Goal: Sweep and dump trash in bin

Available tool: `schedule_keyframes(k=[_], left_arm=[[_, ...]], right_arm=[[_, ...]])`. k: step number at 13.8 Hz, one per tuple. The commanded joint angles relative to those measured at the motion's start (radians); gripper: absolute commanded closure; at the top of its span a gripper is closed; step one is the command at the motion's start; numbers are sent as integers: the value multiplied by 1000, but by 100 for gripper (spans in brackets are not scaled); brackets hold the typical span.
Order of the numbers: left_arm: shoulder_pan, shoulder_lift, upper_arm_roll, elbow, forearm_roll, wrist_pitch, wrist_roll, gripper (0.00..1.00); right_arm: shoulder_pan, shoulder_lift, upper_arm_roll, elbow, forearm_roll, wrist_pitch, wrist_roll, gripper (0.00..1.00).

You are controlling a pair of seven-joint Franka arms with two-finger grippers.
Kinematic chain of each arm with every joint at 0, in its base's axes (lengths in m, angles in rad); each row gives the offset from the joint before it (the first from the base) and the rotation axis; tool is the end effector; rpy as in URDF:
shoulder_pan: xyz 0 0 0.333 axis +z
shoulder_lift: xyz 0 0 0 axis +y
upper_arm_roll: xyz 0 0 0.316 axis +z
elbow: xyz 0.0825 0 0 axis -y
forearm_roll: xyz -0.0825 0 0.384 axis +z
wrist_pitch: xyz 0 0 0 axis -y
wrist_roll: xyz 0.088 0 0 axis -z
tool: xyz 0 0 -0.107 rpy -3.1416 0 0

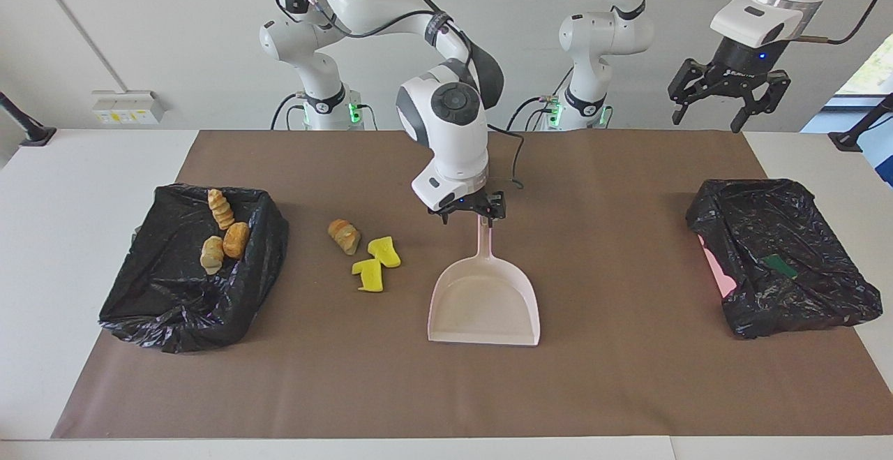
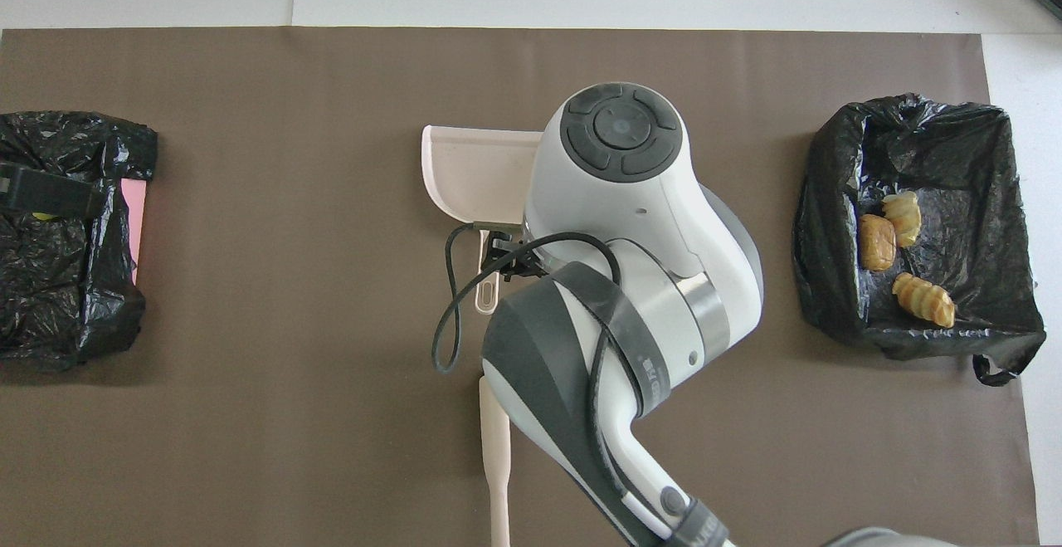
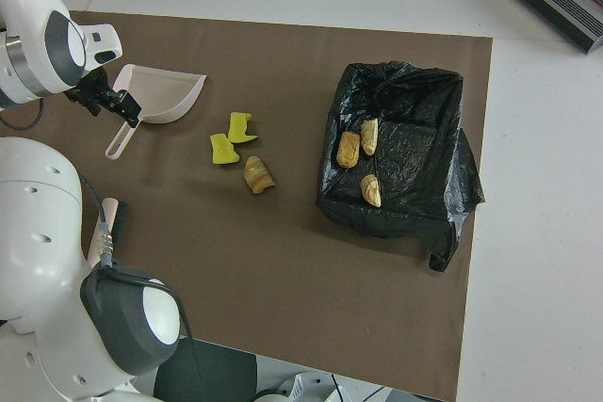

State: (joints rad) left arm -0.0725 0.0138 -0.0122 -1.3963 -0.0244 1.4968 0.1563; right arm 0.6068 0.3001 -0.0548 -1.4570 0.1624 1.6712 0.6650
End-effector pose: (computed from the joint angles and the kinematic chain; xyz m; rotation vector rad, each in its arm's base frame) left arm 0.5474 -0.0492 0.6918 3.0942 -0.3791 0.1365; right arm 0.5373 0.3546 0.5075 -3.0560 0.2058 0.2342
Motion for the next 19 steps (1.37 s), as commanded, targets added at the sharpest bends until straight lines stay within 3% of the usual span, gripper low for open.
schedule_keyframes(k=[1, 3, 7, 12, 19], left_arm=[[-45, 12, 46, 45, 8, -36, 6, 0], [-50, 9, 48, 45, 12, -43, -3, 0], [-33, -5, 52, 36, 17, -67, -32, 0], [-27, -14, 51, 19, 15, -69, -37, 0], [-29, -15, 51, 16, 14, -72, -35, 0]], right_arm=[[53, -172, 6, -216, 35, -4, -5, 0], [117, -258, 7, -349, 35, 8, 4, 0], [229, -467, 7, -687, 103, 165, 64, 0], [327, -444, 13, -807, 124, 287, 120, 0], [412, -363, 13, -830, 124, 406, 41, 0]])
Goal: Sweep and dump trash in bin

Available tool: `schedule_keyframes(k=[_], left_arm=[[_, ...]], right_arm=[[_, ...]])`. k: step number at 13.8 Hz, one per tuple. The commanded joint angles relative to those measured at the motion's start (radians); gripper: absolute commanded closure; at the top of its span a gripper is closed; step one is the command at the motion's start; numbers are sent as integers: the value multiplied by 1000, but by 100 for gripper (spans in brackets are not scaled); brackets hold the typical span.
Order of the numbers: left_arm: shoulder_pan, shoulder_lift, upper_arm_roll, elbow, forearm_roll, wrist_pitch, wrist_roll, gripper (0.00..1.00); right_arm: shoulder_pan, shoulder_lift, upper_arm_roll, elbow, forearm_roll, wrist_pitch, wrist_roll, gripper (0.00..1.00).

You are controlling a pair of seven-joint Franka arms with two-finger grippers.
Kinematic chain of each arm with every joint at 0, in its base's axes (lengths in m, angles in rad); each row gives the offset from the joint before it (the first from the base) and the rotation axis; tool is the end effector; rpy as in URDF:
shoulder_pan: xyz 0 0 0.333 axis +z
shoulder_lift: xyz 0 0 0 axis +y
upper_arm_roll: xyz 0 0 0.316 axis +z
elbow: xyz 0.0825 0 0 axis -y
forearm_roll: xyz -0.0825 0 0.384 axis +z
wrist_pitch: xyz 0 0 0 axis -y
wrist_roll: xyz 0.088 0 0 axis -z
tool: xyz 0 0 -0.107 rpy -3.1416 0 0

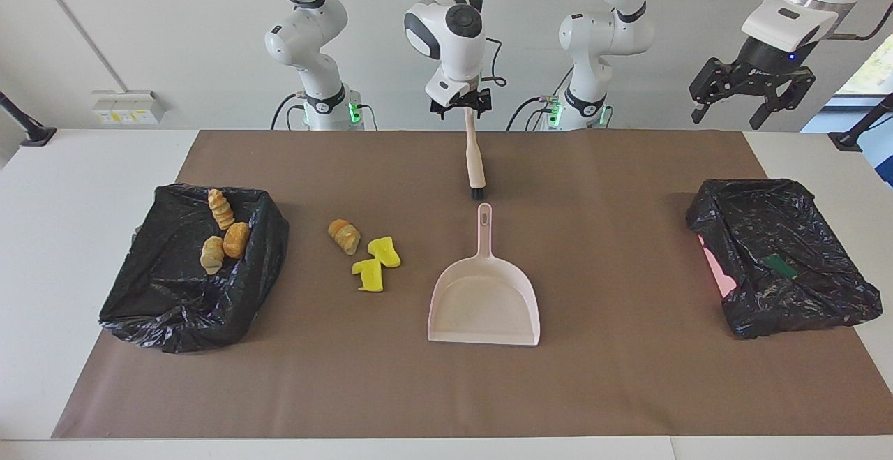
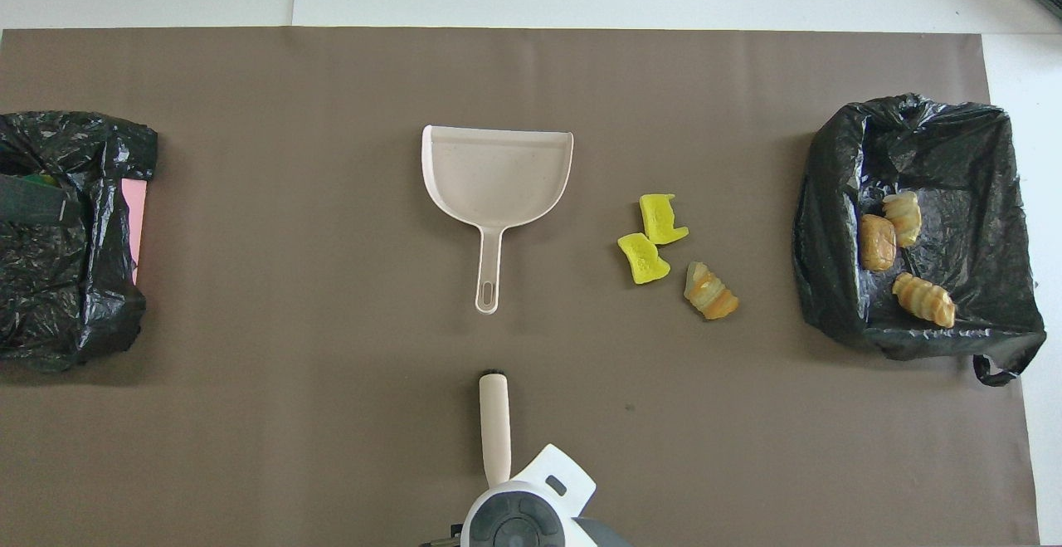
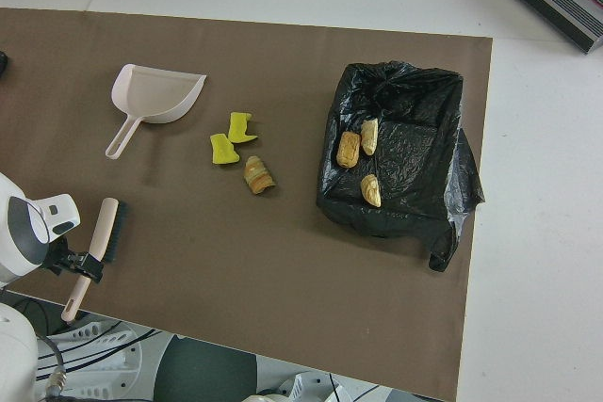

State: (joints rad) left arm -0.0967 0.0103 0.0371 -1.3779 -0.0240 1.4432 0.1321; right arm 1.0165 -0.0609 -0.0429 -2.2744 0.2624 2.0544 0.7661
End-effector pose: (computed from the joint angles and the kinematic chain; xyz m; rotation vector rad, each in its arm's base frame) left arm 0.5410 -0.0352 0.6970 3.1042 -0.3043 0.0871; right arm 0.2646 0.4138 0.3712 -3.0870 -0.1029 0.4253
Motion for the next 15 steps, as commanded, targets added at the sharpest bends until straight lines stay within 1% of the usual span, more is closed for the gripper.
schedule_keyframes(k=[1, 3, 5, 9, 11, 12, 13, 15], left_arm=[[-6, -12, 1, -3, 13, -17, -12, 0], [-8, -12, 1, -3, 13, -14, -11, 0], [-11, -13, 1, -6, 13, -18, -11, 0], [-18, -19, -6, -10, 12, -24, -5, 0], [-21, -39, -11, -45, 7, -12, -3, 0], [-40, -41, -19, -55, 4, 2, -11, 0], [-70, -38, -20, -69, 4, 17, -17, 0], [-124, -38, -22, -113, 4, 74, -46, 0]], right_arm=[[10, 4, 1, -14, 24, 23, -64, 0], [36, 33, 1, -14, 24, 50, -64, 0], [45, 65, 1, -25, 24, 120, -64, 0], [45, 65, 1, -37, 24, 122, -111, 0], [47, 65, 1, -37, 24, 121, -114, 1], [47, 65, 1, -36, 24, 122, -114, 8], [47, 65, 1, -36, 24, 121, -116, 17], [47, 65, 1, -36, 24, 113, -116, 41]])
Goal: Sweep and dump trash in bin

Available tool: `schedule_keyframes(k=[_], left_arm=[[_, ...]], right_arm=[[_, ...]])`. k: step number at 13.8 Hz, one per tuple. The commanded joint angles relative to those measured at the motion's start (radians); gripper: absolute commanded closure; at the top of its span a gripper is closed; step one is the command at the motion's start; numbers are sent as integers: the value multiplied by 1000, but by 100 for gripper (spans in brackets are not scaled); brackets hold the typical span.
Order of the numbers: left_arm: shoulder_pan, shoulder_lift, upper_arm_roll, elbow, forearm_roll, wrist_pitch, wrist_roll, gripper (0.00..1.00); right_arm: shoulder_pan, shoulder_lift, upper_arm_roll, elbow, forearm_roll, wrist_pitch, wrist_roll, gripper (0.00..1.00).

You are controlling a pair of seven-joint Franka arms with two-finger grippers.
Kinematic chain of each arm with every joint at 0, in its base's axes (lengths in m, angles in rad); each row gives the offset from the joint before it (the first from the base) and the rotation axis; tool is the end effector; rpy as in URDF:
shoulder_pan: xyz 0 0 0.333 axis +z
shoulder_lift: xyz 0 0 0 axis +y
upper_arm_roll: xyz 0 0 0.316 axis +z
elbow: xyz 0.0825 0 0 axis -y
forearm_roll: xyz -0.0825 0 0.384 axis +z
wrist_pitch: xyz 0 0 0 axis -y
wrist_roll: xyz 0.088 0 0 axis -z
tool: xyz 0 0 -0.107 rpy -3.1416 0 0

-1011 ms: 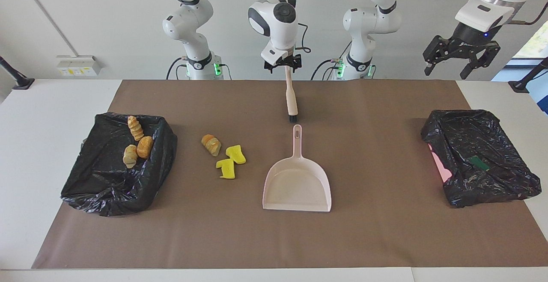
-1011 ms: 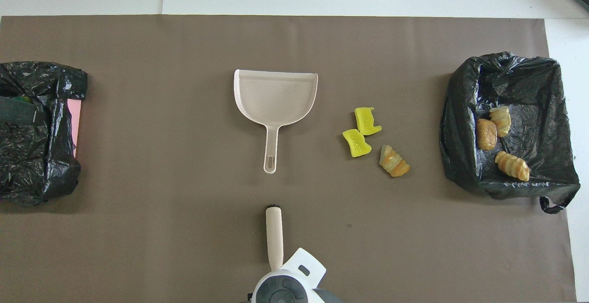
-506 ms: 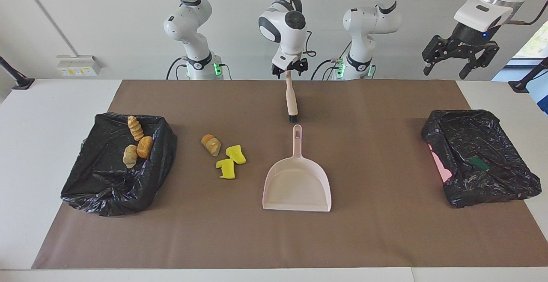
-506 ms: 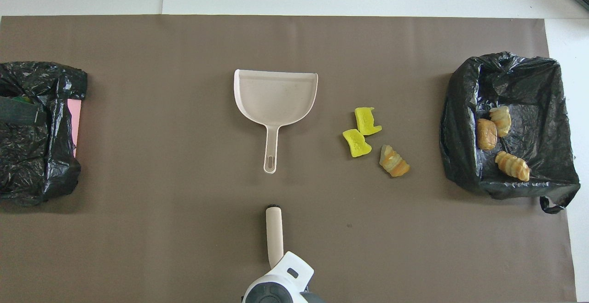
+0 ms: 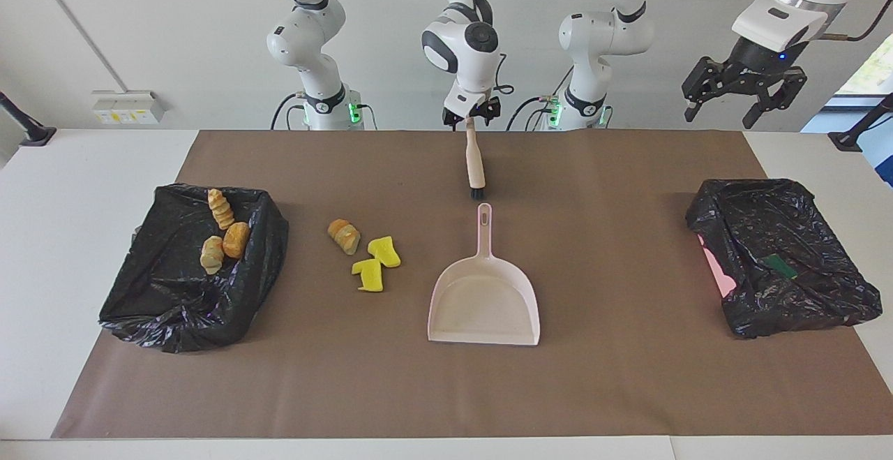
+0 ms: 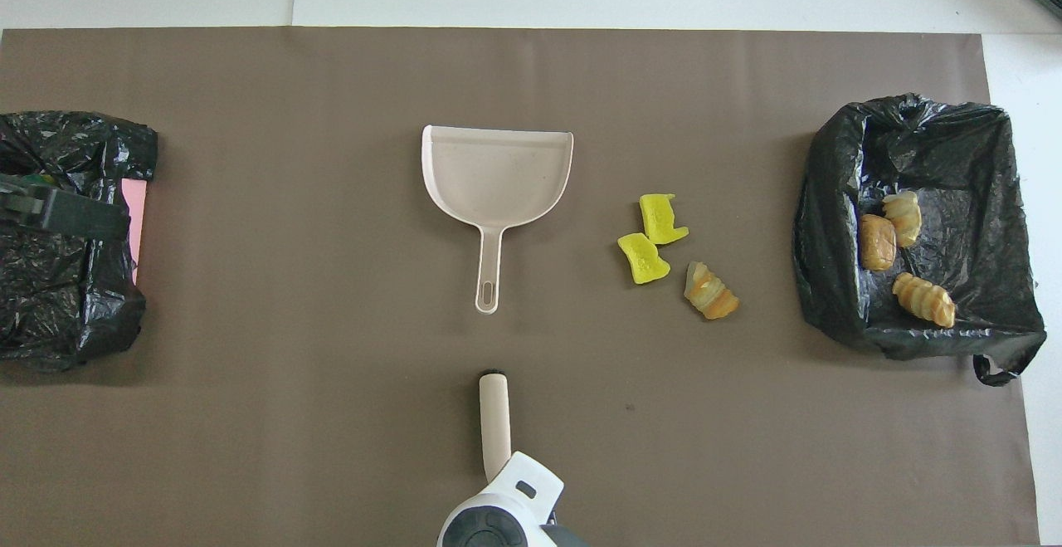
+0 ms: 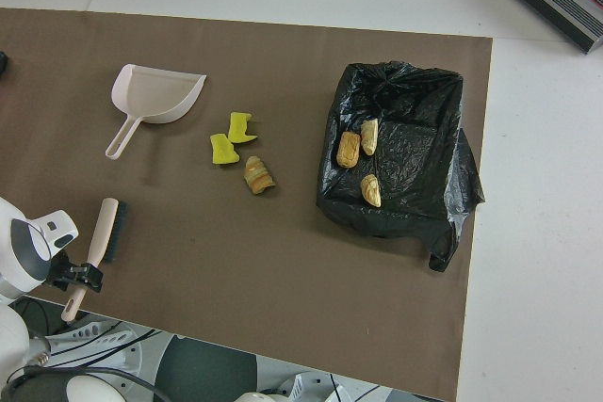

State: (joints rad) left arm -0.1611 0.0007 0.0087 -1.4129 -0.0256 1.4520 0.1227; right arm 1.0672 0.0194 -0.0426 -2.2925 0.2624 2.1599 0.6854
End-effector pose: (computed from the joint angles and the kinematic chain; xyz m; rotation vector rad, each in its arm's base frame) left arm 0.5344 -0.0851 0.6870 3.0849 -0.4326 0.0592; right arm 0.2505 0.4321 0.3309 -3.0834 -0.2723 0.3955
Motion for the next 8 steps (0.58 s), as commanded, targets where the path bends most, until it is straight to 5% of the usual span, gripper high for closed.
schedule_keyframes(k=[1, 3, 8], left_arm=[[-81, -25, 7, -107, 6, 114, -84, 0], [-145, -13, 5, -191, 6, 227, -177, 0], [-277, 40, 5, -388, 6, 528, -334, 0]], right_arm=[[-4, -15, 1, -18, 24, 6, -34, 56], [-4, -13, 1, -15, 23, 6, -27, 97], [-16, -32, -3, -2, -8, -26, -24, 100]])
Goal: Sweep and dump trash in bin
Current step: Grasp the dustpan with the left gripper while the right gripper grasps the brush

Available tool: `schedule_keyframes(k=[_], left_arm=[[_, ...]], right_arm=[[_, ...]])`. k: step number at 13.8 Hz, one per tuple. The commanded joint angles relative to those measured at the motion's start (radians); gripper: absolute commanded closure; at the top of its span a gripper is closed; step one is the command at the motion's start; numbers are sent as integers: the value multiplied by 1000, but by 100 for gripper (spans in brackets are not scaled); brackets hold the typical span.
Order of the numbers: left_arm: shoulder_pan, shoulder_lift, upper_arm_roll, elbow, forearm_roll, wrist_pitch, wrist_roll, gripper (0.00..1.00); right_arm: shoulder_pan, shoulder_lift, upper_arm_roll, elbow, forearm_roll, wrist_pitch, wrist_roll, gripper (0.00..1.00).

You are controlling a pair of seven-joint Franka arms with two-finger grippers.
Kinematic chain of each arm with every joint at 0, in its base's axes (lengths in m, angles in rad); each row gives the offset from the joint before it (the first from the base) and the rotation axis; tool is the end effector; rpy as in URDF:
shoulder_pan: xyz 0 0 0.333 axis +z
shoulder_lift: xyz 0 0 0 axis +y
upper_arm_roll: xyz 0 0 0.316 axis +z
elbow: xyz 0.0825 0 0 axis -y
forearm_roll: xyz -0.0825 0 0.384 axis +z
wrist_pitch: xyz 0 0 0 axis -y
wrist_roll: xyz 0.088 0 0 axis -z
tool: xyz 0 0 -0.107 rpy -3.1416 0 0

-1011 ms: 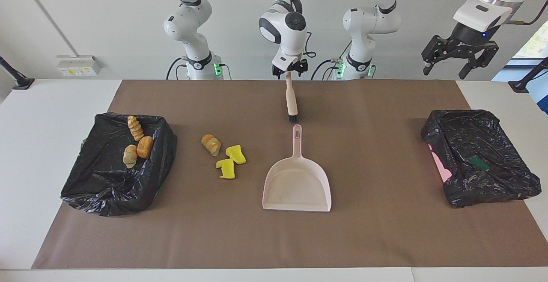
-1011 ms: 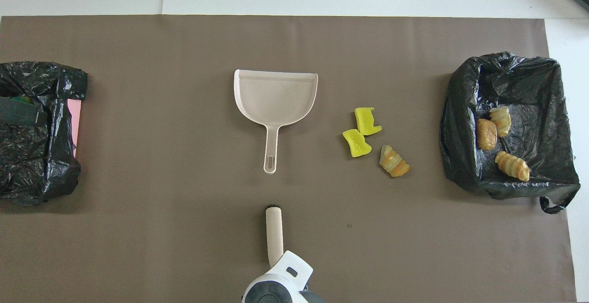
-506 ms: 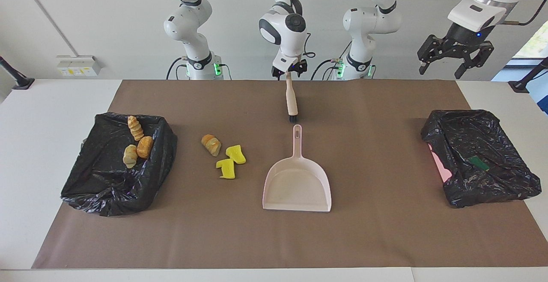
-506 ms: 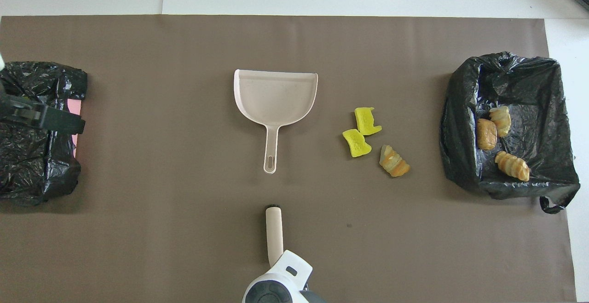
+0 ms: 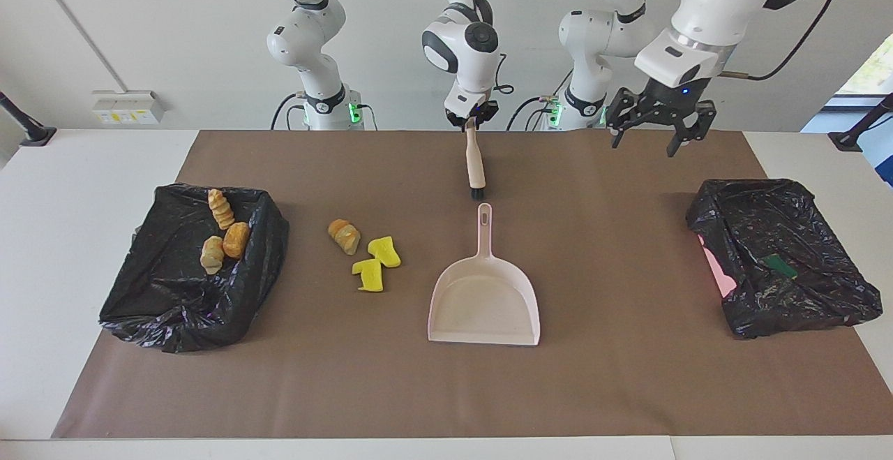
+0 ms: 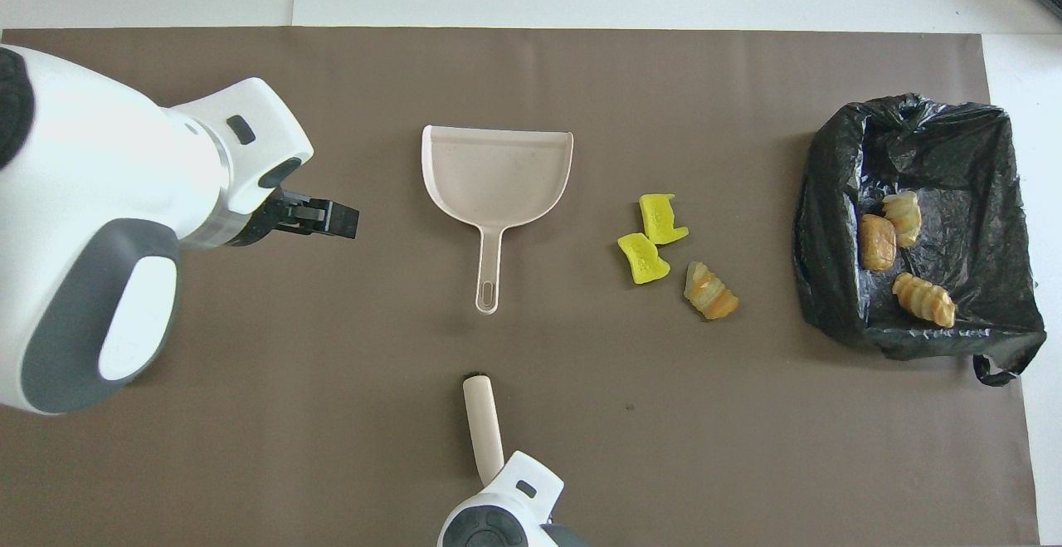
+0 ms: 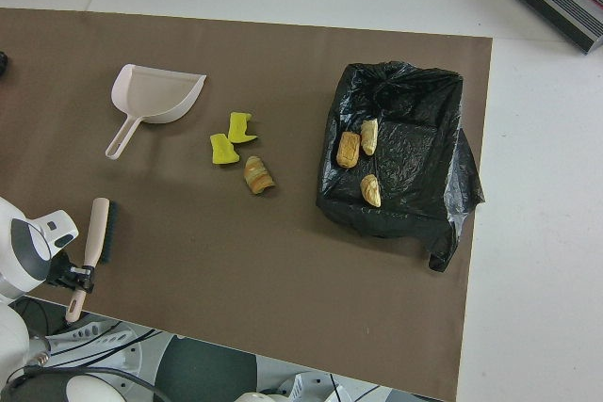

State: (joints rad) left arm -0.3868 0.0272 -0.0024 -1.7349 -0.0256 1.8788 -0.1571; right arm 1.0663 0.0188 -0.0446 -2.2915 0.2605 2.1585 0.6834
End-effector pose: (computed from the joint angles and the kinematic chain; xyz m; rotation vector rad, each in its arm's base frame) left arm 0.5392 -0.2232 0.5586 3.0622 -0.3471 0.1630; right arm 0.2518 0.4314 0.3315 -3.0836 -0.2733 0.3938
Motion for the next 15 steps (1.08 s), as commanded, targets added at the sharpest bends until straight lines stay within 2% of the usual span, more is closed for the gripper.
schedule_keyframes(k=[1, 4, 7, 11, 15], left_arm=[[-76, 48, 16, -69, 6, 141, -94, 0], [-170, 178, 18, -67, 18, 267, -200, 0], [-207, 250, 18, -67, 18, 345, -240, 0], [-211, 278, 15, -71, 16, 388, -240, 0], [-228, 302, 15, -87, 16, 407, -239, 0]], right_arm=[[-25, -51, -3, 6, -15, -60, -21, 100], [-104, -123, -3, 7, -53, -146, -22, 100], [-215, -183, -3, 3, -87, -224, -9, 100], [-405, -214, -3, 6, -156, -273, -27, 100], [-567, -174, 0, 43, -322, -278, -53, 100]])
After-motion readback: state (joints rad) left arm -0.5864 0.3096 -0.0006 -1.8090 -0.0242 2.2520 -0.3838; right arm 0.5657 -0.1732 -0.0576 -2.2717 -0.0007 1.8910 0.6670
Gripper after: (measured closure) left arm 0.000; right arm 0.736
